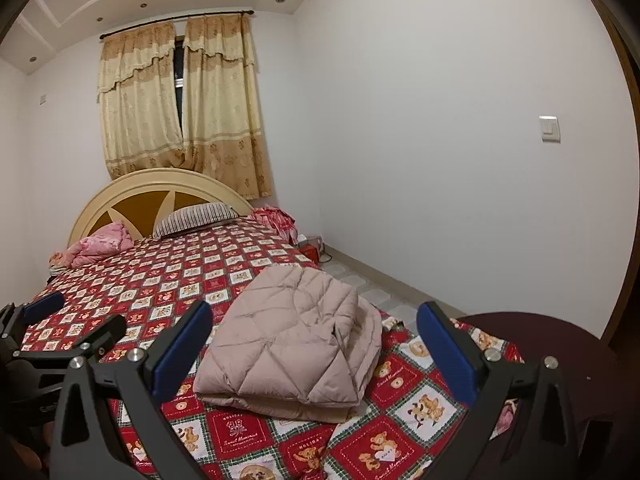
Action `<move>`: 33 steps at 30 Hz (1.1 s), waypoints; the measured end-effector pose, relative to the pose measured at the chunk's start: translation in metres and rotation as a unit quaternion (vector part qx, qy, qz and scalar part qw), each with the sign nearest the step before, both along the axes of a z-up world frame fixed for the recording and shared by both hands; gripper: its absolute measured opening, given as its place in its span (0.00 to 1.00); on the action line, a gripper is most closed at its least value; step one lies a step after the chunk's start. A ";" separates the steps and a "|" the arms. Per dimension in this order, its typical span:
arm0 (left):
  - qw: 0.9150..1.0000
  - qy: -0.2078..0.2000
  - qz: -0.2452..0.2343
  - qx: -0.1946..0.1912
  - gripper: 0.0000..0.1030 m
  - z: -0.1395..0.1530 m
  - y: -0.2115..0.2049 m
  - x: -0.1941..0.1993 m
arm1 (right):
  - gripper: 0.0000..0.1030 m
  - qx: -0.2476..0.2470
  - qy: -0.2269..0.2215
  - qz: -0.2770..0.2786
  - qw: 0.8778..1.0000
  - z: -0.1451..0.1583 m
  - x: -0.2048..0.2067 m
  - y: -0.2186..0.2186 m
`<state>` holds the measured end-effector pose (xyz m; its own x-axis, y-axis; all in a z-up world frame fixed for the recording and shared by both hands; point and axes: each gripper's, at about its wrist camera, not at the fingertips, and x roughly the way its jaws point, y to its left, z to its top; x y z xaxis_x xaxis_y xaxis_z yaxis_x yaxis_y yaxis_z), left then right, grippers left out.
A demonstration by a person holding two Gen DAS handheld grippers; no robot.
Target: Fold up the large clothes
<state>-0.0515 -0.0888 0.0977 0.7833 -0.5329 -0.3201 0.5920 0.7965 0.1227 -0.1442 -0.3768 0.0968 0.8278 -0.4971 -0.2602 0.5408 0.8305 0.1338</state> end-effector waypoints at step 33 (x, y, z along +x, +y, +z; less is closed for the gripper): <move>1.000 0.017 -0.002 0.004 0.99 -0.006 -0.002 0.006 | 1.00 0.002 0.005 0.003 1.000 -0.005 -0.001 0.002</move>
